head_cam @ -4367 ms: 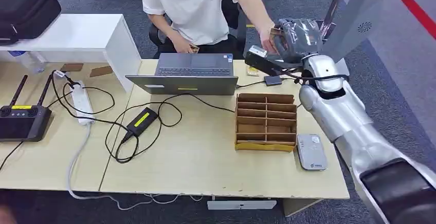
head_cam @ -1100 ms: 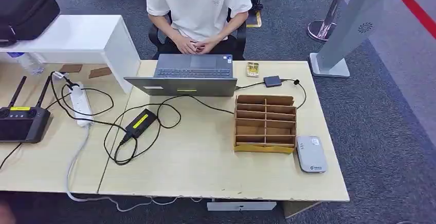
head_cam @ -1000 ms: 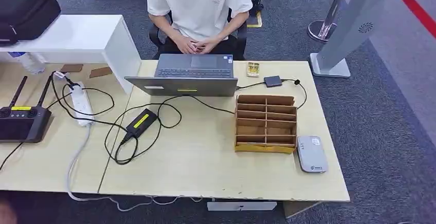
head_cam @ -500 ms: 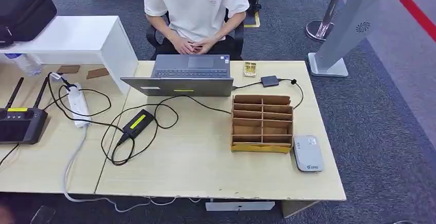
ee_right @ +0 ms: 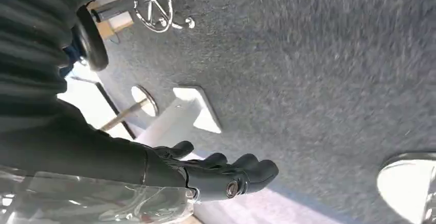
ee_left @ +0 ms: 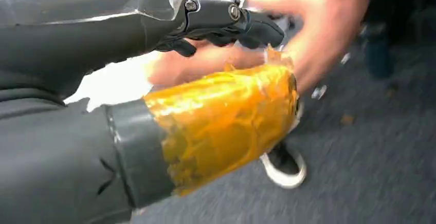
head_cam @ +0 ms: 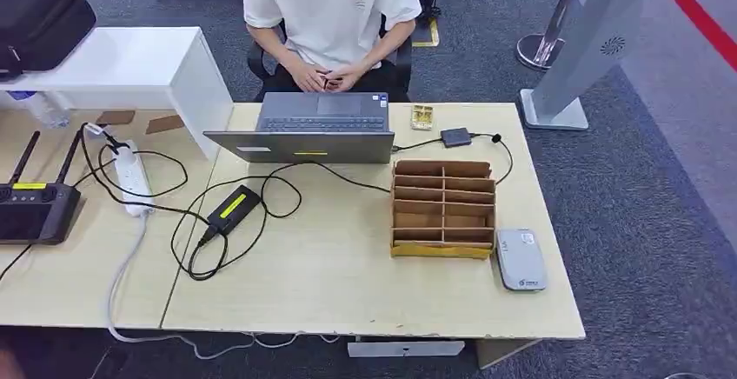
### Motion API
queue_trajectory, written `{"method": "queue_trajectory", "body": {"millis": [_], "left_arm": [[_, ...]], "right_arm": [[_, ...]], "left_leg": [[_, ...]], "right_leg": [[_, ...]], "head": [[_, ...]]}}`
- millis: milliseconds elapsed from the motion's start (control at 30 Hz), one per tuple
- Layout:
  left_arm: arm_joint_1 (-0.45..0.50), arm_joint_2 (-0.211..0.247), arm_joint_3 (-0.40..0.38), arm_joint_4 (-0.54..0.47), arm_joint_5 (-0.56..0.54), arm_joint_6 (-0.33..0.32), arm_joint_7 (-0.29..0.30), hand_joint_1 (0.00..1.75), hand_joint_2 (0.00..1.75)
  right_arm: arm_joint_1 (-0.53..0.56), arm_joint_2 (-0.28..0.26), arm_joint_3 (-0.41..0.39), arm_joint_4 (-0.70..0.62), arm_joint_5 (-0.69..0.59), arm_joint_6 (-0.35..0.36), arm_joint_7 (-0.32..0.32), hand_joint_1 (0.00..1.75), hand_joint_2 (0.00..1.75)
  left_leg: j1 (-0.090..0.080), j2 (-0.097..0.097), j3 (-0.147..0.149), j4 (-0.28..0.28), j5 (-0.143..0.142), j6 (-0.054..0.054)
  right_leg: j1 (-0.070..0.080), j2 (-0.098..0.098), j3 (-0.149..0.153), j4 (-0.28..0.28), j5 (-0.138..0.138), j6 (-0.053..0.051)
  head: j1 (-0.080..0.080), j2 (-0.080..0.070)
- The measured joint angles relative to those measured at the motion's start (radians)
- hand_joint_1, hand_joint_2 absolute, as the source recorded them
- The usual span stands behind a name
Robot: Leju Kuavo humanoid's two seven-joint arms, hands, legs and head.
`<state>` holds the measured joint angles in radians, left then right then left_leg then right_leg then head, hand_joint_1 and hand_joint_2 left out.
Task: Pass the card to the sensor for recognition and then transmit it.
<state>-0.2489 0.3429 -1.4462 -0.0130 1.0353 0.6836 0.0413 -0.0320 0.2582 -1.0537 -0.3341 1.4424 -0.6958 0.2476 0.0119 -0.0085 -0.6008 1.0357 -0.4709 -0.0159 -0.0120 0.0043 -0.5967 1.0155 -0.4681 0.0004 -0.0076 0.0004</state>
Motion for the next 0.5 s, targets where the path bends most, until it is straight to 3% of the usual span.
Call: {"method": "queue_trajectory", "body": {"millis": [33,67,133,200,233,300,333,400,500], "left_arm": [[0.008,-0.021,0.000,0.000,-0.023,0.000,0.027,0.00,0.00],[0.018,-0.045,0.002,0.000,-0.046,0.000,0.045,0.00,1.75],[0.051,-0.124,0.020,0.000,-0.072,-0.001,0.100,0.00,1.75],[0.085,-0.201,0.039,-0.014,-0.057,-0.046,0.194,0.00,1.75],[0.098,-0.231,0.039,-0.030,-0.047,-0.114,0.237,0.00,1.75],[0.123,-0.283,0.049,-0.056,-0.021,-0.354,0.312,0.00,1.75],[0.130,-0.306,0.056,-0.065,-0.005,-0.439,0.340,0.00,1.75],[0.137,-0.338,0.071,-0.077,0.022,-0.525,0.373,0.00,1.75],[0.139,-0.368,0.098,-0.085,0.058,-0.590,0.410,0.00,1.75]], "right_arm": [[-0.003,-0.004,-0.003,0.011,0.001,0.000,-0.004,0.00,1.75],[-0.005,-0.008,-0.004,0.026,0.003,0.003,-0.009,0.00,1.75],[-0.009,-0.014,-0.005,0.045,0.004,0.037,-0.023,0.00,1.75],[-0.012,-0.021,-0.005,0.065,0.010,0.134,-0.028,0.00,1.75],[-0.014,-0.024,-0.005,0.076,0.016,0.213,-0.021,0.00,1.75],[-0.020,-0.029,-0.005,0.095,0.034,0.485,0.002,0.00,1.75],[-0.024,-0.032,-0.005,0.101,0.036,0.596,0.003,0.00,1.75],[-0.027,-0.033,-0.005,0.116,0.032,0.751,-0.013,0.00,1.75],[-0.026,-0.038,-0.007,0.124,-0.001,0.882,-0.034,0.00,1.75]], "left_leg": [[-0.001,0.000,0.000,0.000,0.000,0.000],[-0.001,0.000,0.000,0.000,0.000,0.001],[-0.002,0.000,0.000,0.000,-0.002,0.002],[-0.004,0.002,0.001,0.000,-0.003,0.004],[-0.004,0.002,0.001,0.000,-0.003,0.004],[-0.004,0.002,0.001,0.001,-0.004,0.005],[-0.003,0.002,0.001,0.002,-0.004,0.006],[-0.004,0.001,0.001,0.001,-0.004,0.006],[-0.003,0.001,0.002,0.001,-0.005,0.006]], "right_leg": [[-0.001,0.000,0.000,0.000,0.000,0.000],[-0.001,0.000,0.000,0.000,0.000,0.000],[-0.002,0.000,0.001,-0.001,0.000,0.001],[-0.003,0.001,0.001,-0.001,-0.001,0.002],[-0.003,0.002,0.001,-0.001,-0.001,0.002],[-0.003,0.002,0.001,-0.002,-0.002,0.004],[-0.003,0.001,0.002,-0.002,-0.002,0.005],[-0.003,0.001,0.003,-0.002,-0.002,0.005],[-0.003,0.000,0.003,-0.002,-0.002,0.005]], "head": [[-0.002,0.000],[-0.001,0.000],[-0.001,0.000],[-0.002,0.000],[-0.001,0.000],[0.000,0.000],[0.000,0.000],[-0.001,0.000],[-0.002,0.000]]}}
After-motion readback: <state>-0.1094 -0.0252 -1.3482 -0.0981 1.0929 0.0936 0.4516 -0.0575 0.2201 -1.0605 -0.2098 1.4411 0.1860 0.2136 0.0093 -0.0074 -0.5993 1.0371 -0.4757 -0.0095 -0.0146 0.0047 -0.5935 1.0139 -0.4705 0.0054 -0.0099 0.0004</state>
